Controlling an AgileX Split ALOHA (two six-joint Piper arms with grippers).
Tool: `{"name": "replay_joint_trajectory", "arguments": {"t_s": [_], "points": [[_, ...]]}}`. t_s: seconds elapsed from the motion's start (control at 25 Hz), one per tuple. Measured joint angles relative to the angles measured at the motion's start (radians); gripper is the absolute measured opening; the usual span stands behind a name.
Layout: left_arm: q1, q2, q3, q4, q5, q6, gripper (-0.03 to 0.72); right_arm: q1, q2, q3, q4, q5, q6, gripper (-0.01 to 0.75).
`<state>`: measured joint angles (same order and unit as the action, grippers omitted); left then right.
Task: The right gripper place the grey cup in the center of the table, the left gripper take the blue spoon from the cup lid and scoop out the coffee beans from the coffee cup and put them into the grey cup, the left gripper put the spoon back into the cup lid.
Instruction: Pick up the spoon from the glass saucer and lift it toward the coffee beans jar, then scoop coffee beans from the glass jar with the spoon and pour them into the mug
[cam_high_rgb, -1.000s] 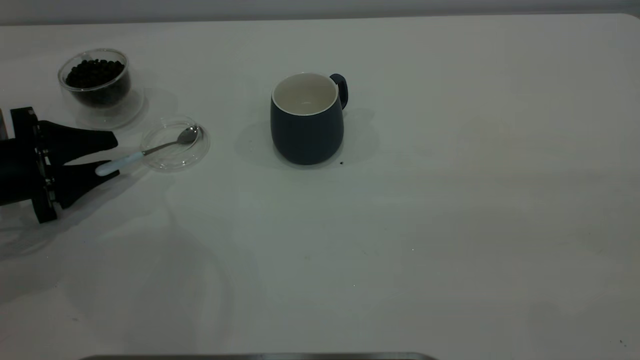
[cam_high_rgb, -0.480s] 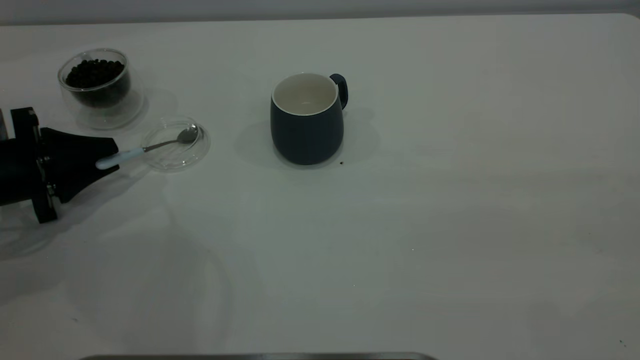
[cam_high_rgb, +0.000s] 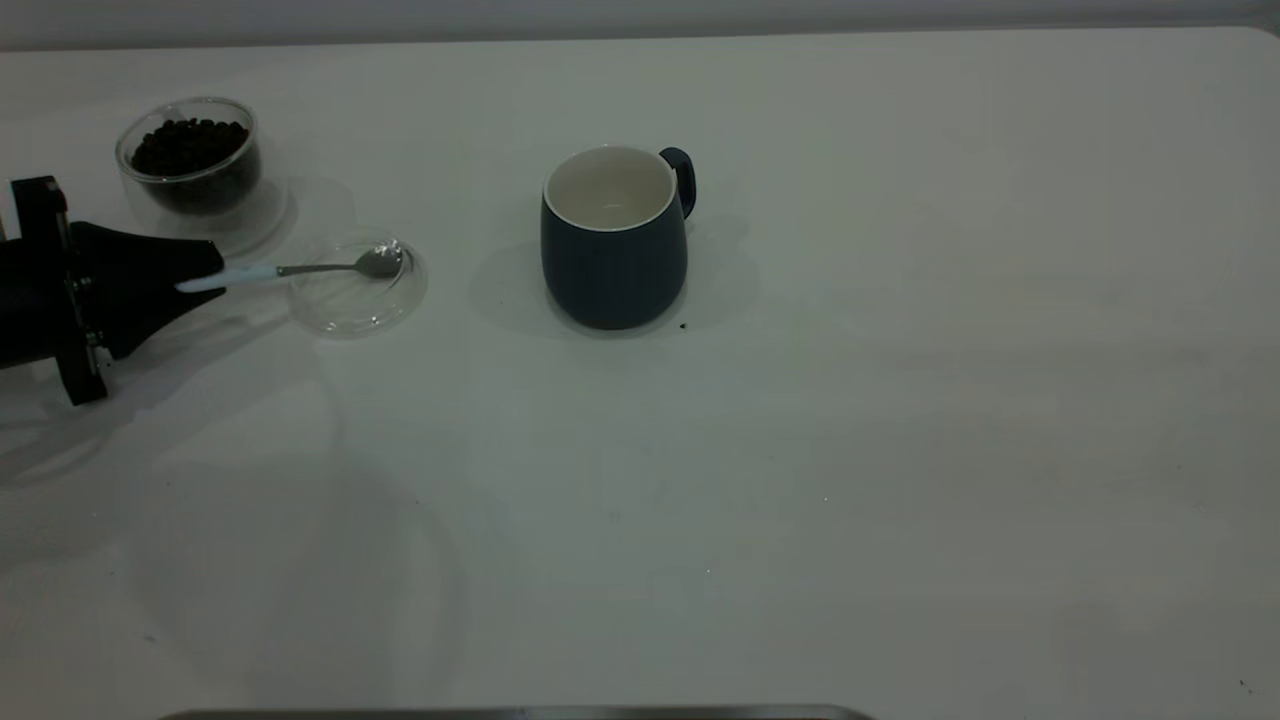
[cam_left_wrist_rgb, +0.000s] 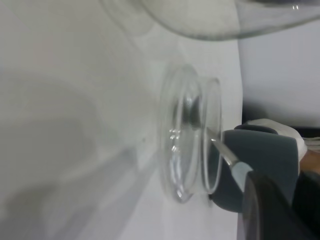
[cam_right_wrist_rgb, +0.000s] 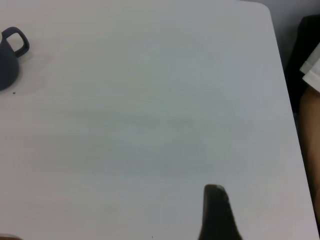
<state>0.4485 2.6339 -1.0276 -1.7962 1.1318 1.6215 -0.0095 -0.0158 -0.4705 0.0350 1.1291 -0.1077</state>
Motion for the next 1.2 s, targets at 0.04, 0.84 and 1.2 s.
{"name": "replay_joint_trajectory", "arguments": {"t_s": [0.04,0.84,1.2], "points": [[0.0,0.0,0.0,0.0,0.0,-0.001,0.139,0.0,0.0,0.0,0.0,0.0,0.0,0.462],[0.038,-0.161,-0.022,0.168,-0.006,-0.166,0.129,0.0,0.0,0.0,0.0,0.001,0.0,0.462],[0.061,-0.305,-0.453,0.658,0.02,-0.682,0.129,0.0,0.0,0.0,0.0,0.001,0.0,0.462]]}}
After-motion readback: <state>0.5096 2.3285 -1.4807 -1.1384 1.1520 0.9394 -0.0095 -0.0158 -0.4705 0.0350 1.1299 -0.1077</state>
